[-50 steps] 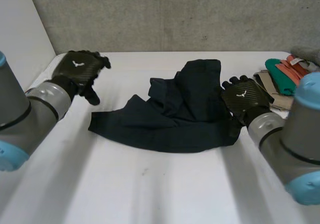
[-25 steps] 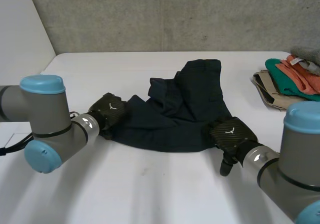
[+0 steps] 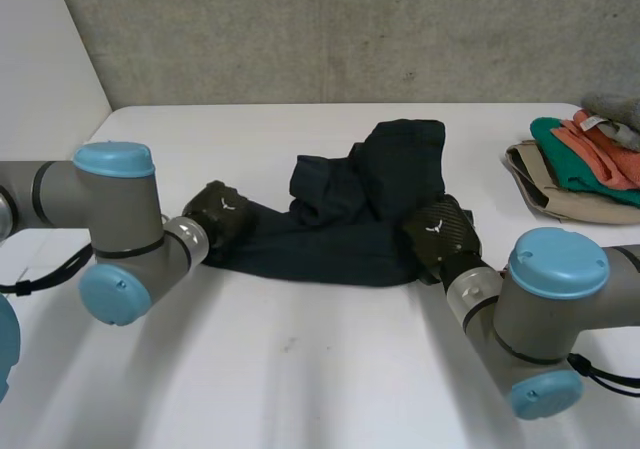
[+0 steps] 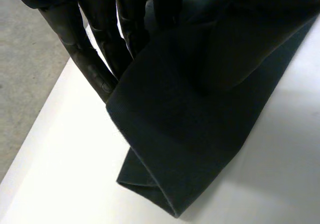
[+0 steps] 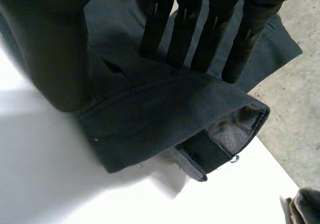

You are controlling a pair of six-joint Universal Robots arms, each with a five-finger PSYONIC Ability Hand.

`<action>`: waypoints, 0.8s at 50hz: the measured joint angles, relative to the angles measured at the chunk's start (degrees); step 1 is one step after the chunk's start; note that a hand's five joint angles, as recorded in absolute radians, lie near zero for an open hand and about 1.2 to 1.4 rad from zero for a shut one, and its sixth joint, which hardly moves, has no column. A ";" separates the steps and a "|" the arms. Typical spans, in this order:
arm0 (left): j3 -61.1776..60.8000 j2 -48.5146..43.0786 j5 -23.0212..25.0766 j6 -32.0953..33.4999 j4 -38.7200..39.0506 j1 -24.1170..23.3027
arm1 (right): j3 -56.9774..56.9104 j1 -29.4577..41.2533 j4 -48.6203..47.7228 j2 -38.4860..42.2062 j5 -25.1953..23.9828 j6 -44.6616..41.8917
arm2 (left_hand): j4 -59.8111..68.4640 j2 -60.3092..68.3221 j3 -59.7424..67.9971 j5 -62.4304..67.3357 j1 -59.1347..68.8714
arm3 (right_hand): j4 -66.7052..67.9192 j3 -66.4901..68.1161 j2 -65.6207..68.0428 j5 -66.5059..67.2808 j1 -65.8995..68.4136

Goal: Fold the laundry.

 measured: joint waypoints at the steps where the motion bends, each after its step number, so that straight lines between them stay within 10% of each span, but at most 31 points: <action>1: 0.34 0.18 -0.88 -0.58 0.05 -0.13 | -0.72 -0.04 -0.19 0.73 0.04 -0.29 | 1.30 1.30 1.20 1.13 0.31 | 3.42 3.47 3.45 2.85 2.83; 6: 1.00 1.94 -3.63 -4.24 -0.45 -0.46 | -2.75 -0.34 -0.24 2.14 0.61 -1.23 | 2.09 2.03 1.95 1.45 0.36 | 27.07 26.37 27.08 25.65 23.08; 16: -0.71 14.18 -4.58 -17.17 -8.35 -0.85 | -3.79 -1.81 6.67 -8.70 1.69 2.03 | 2.12 2.03 1.95 1.46 0.36 | 30.19 27.72 28.53 27.79 24.23; 30: -3.70 33.50 -1.53 -34.13 -20.87 -1.91 | -29.07 -7.86 66.06 -16.49 -1.99 2.99 | 2.14 2.03 1.95 1.45 0.37 | 30.28 27.72 28.53 29.12 24.24; 40: 6.23 20.21 -2.03 -29.20 -19.81 -2.48 | -44.29 -6.51 72.03 -5.16 -1.21 -1.71 | 2.17 2.25 2.24 1.45 0.91 | 30.39 27.72 28.53 29.22 25.58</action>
